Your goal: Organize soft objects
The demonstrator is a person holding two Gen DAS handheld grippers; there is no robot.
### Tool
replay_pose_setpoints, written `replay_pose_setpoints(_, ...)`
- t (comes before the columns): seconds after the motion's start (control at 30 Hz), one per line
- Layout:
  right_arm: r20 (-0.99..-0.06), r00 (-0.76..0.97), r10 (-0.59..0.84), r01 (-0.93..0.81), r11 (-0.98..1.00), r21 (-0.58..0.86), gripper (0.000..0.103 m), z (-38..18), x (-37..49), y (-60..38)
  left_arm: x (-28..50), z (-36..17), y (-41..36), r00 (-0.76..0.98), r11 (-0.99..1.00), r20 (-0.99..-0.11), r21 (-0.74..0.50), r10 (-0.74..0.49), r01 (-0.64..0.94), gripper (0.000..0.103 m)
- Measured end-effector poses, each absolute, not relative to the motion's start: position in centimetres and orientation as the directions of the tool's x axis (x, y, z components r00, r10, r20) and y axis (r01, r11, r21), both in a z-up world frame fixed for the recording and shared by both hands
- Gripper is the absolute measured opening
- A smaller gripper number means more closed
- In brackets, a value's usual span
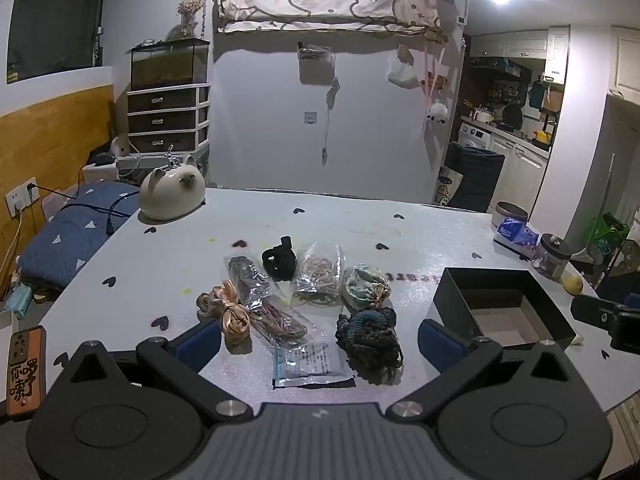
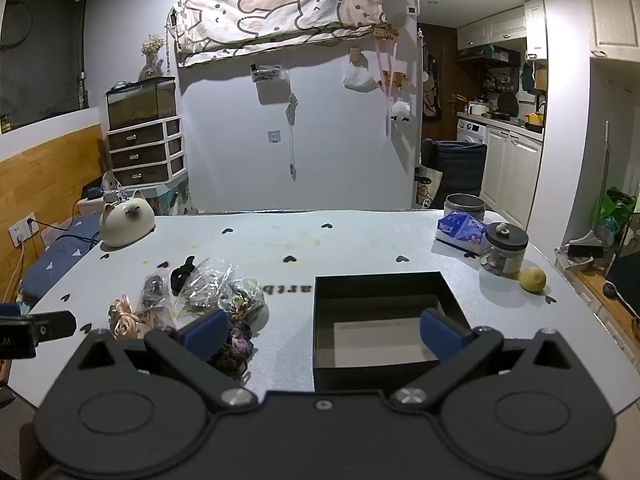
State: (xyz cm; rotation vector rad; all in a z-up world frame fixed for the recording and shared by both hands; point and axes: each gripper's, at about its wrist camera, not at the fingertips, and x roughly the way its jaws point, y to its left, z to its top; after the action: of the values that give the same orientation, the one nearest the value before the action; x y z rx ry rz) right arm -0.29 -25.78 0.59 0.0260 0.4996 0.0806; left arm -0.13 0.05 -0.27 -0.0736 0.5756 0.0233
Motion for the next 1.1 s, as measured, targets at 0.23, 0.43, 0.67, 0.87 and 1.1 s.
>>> replay_pose_setpoints(0.23,-0.479,0.874,0.086,-0.073,0.996,0.044,0.103,0.5,-0.05,-25.72,-0.12,-0.28,0.0,0.838,0.997,-0.545,-0.063,0.002,-0.044,0.103)
replay_pose_setpoints(0.43,-0.479,0.873,0.086,-0.074,0.996,0.044,0.103,0.66,-0.03,-25.46,-0.11,-0.27,0.01,0.838,0.997,-0.546,-0.064,0.003,-0.045,0.103)
replay_pose_setpoints(0.67,-0.481,0.872,0.086,-0.074,0.996,0.043,0.103,0.56,0.07,-25.53,-0.09,-0.25,0.02,0.837,0.997,-0.547,-0.065,0.002,-0.045,0.103)
replay_pose_setpoints(0.87,-0.481,0.872,0.086,-0.075,0.996,0.042,0.103,0.34,0.34,-25.53,-0.08,-0.27,0.04,0.837,0.997,-0.548,-0.065,0.002,-0.045,0.103)
replay_pose_setpoints(1.1,-0.483,0.871,0.085,-0.075,0.996,0.041,0.103,0.43,0.41,-25.39,-0.07,-0.28,0.07,0.836,0.997,-0.548,-0.065,0.002,-0.045,0.103)
